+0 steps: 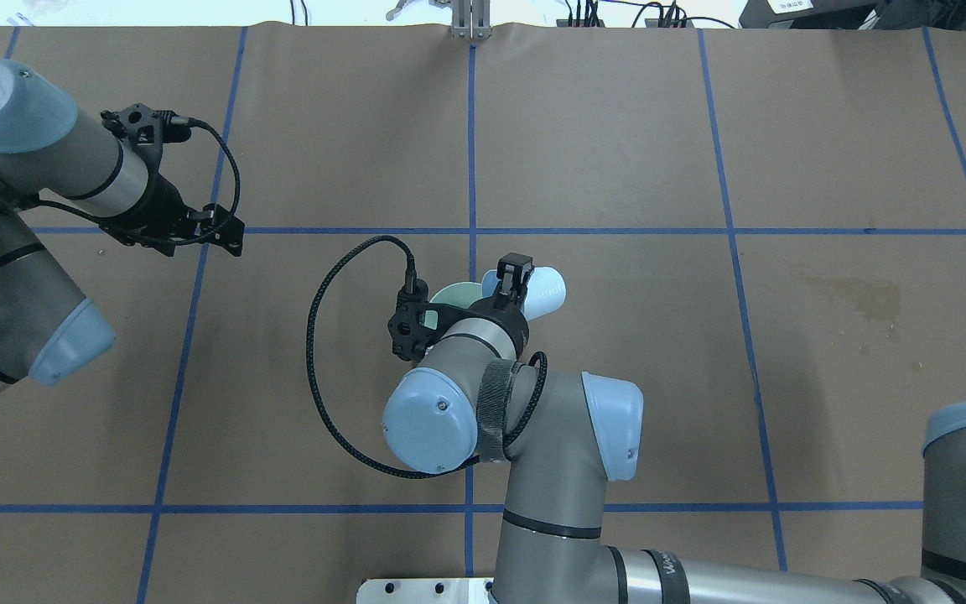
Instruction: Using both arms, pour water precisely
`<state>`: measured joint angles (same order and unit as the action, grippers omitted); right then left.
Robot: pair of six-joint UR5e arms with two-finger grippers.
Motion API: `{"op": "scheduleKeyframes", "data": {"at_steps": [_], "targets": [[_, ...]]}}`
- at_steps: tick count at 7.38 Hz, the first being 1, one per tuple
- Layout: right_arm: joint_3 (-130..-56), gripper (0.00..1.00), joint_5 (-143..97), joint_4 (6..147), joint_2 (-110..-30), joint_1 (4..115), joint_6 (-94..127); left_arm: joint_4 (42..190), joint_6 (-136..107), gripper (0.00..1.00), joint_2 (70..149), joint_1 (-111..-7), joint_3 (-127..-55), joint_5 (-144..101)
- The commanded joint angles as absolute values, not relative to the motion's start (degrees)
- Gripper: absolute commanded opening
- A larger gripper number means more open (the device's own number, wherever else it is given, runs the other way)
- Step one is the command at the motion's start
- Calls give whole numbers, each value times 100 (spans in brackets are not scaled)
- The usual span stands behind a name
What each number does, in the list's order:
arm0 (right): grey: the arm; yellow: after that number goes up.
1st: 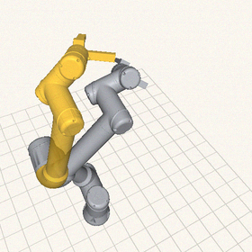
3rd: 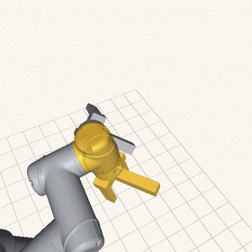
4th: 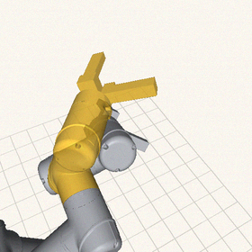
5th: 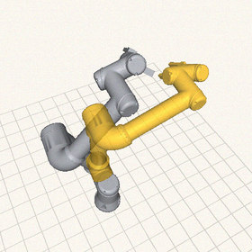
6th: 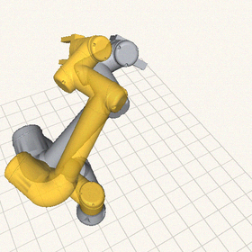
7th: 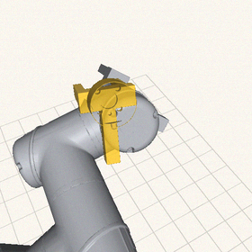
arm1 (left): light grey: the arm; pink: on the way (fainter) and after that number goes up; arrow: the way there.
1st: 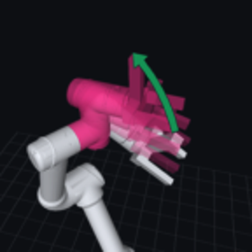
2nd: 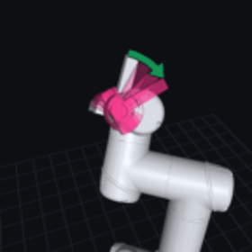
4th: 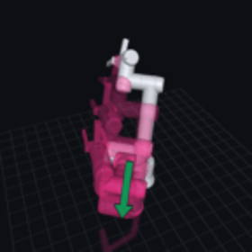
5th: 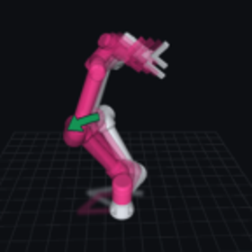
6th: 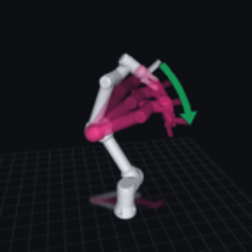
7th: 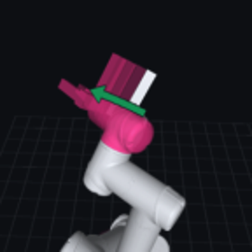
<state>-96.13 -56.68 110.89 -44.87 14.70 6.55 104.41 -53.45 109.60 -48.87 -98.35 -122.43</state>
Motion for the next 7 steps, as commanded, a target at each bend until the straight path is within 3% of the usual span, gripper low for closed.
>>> {"op": "scheduleKeyframes", "data": {"at_steps": [1, 7], "targets": [[-9537, 40, -5537, 11293, -4421, 1424, 362, 10441, -5353, 100, 10960, -4887, -9835, -12243], [-9080, 37, -5125, 11908, -3991, 1284, 229, 10441, -5370, 100, 10951, -4887, -9835, -12252]]}}
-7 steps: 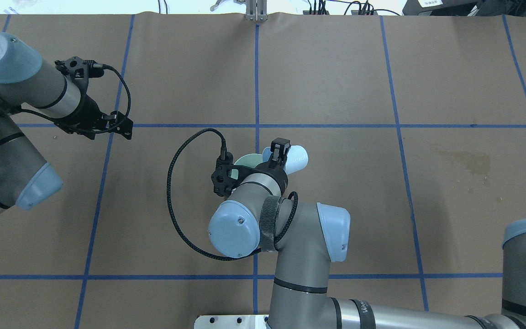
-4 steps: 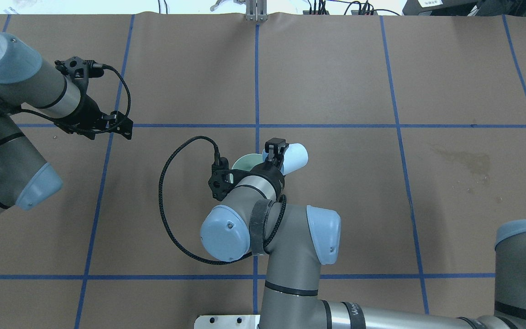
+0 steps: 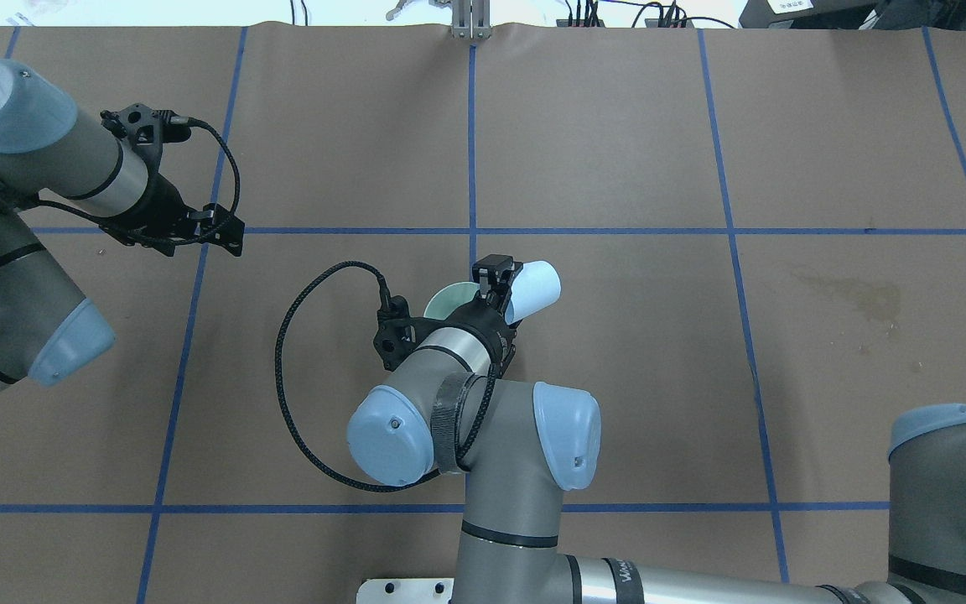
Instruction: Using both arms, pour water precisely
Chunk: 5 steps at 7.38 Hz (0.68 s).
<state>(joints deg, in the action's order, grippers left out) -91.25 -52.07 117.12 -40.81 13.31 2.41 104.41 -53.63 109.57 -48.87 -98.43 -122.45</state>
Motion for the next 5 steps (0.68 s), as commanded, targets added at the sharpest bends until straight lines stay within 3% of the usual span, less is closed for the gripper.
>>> {"op": "scheduleKeyframes", "data": {"at_steps": [1, 5], "targets": [[-9053, 37, -5011, 12135, -3929, 1240, 229, 10441, -5370, 100, 10951, -4887, -9835, -12252], [-8948, 37, -4861, 12611, -3859, 1161, 229, 10441, -5396, 100, 10951, -4887, -9861, -12261]]}}
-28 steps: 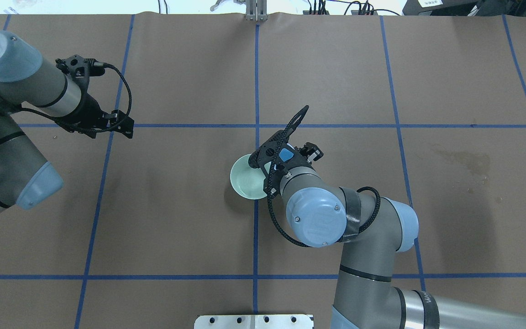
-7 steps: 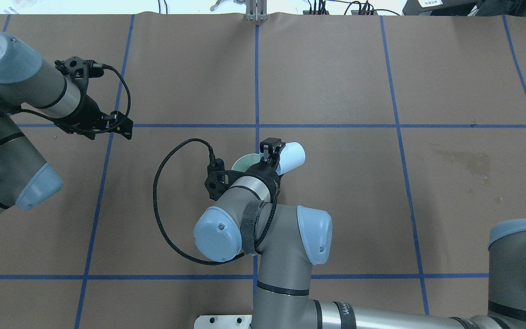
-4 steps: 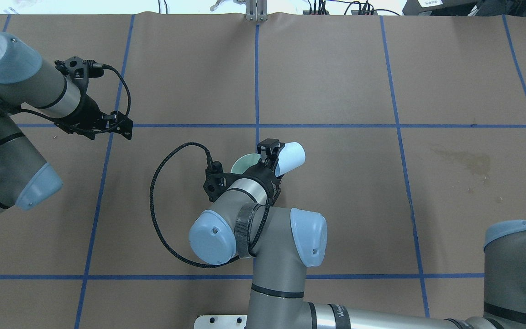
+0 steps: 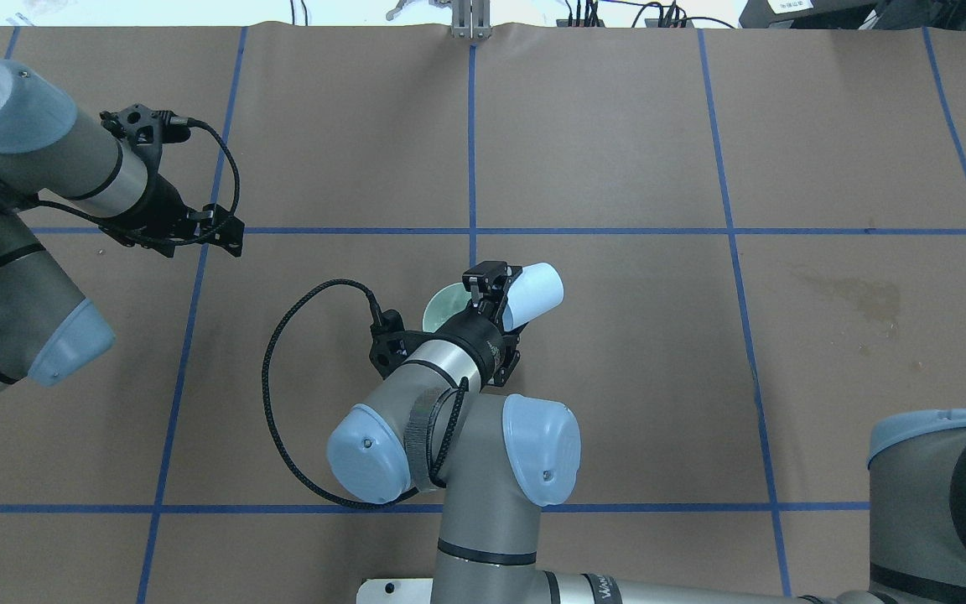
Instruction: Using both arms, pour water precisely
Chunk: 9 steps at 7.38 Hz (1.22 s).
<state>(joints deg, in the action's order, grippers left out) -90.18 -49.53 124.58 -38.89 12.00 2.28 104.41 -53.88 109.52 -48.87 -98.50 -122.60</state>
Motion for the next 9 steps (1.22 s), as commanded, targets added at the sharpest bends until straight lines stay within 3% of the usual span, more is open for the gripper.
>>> {"op": "scheduleKeyframes", "data": {"at_steps": [1, 4, 9], "targets": [[-8904, 37, -4852, 12630, -3841, 1151, 229, 10441, -5396, 100, 10951, -4887, -9861, -12261], [-8447, 37, -4843, 12797, -3472, 1151, 246, 10441, -5414, 100, 10951, -4887, -9896, -12270], [-8393, 36, -4781, 12903, -3306, 1160, 359, 10441, -5414, 100, 10951, -4887, -9896, -12270]]}}
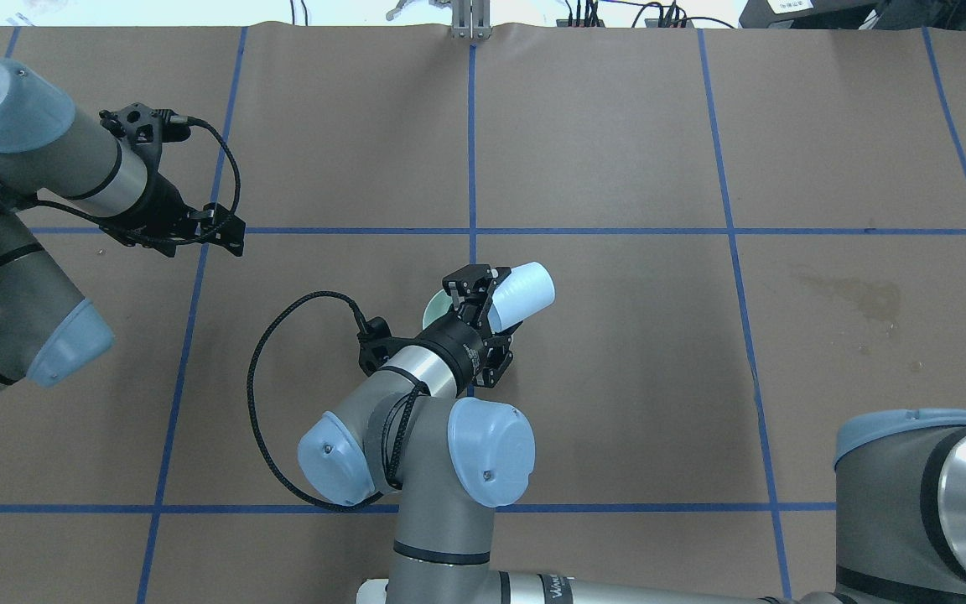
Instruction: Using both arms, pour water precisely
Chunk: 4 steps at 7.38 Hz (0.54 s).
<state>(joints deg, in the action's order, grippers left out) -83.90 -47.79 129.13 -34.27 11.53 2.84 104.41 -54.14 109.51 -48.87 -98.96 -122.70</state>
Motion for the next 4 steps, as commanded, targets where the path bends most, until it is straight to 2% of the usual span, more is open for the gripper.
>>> {"op": "scheduleKeyframes", "data": {"at_steps": [1, 3, 4], "targets": [[-8437, 36, -4790, 12841, -3226, 1169, 708, 10441, -5423, 100, 10960, -4887, -9896, -12270], [-8681, 42, -5017, 12606, -3286, 1273, 1238, 10441, -5423, 100, 10951, -4887, -9931, -12278], [-9127, 41, -5462, 12343, -3583, 1440, 1291, 10433, -5432, 100, 10951, -4887, -9966, -12270]]}}
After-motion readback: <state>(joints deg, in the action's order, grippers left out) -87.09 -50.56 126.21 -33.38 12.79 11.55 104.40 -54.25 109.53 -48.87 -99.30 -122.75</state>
